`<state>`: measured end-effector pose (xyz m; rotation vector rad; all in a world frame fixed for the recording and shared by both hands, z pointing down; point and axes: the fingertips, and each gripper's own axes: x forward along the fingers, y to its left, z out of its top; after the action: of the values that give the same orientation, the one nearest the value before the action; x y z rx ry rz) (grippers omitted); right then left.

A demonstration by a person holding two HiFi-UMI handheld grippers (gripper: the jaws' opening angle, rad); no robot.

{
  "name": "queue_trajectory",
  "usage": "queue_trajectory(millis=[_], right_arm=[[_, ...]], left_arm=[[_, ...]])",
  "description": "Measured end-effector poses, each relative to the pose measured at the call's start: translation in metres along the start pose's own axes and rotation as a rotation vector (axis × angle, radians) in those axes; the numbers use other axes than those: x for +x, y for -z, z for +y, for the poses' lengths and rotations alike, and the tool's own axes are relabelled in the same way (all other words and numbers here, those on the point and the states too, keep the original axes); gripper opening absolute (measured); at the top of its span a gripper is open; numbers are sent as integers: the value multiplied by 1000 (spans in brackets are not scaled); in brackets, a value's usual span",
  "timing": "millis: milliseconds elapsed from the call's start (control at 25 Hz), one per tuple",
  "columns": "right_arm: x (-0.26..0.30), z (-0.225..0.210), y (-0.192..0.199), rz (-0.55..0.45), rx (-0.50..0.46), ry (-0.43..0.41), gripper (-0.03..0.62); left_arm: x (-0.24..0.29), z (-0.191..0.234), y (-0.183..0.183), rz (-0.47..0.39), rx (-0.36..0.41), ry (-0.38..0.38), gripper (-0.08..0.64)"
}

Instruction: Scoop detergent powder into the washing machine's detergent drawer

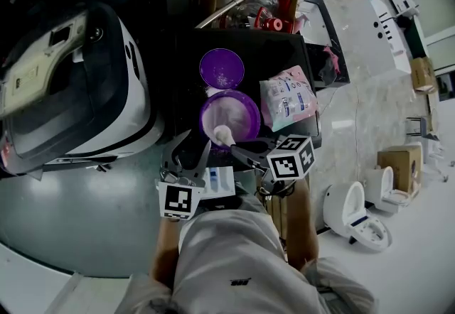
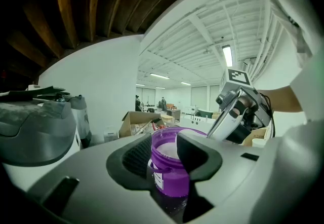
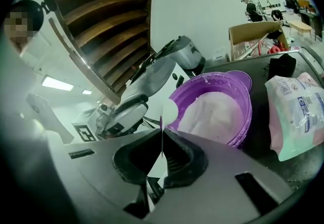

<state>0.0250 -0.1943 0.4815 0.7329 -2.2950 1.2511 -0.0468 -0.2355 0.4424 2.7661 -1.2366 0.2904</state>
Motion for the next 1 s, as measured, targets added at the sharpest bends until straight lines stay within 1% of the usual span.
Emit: queue_trajectory(millis=[200,320,600,800,1000], right_arm=[[-6,3,3,-28,3,-25,6],[-10,2,5,-44,-5,-46,6],[-26,12,16,-44,-51,-132,6],[-40,18,29,-25,-82,-176,6],[-46,22,49,-14,-109,-196,7]], left_arm=[[-4,-9,5,26,20,-22,166],[-5,-17,4,32,33,-50,166],[-22,-48,2,67,49,-135,164],[-36,-70,6,79,31,-199,163],[-51,-86,13,93,17,-244,163]])
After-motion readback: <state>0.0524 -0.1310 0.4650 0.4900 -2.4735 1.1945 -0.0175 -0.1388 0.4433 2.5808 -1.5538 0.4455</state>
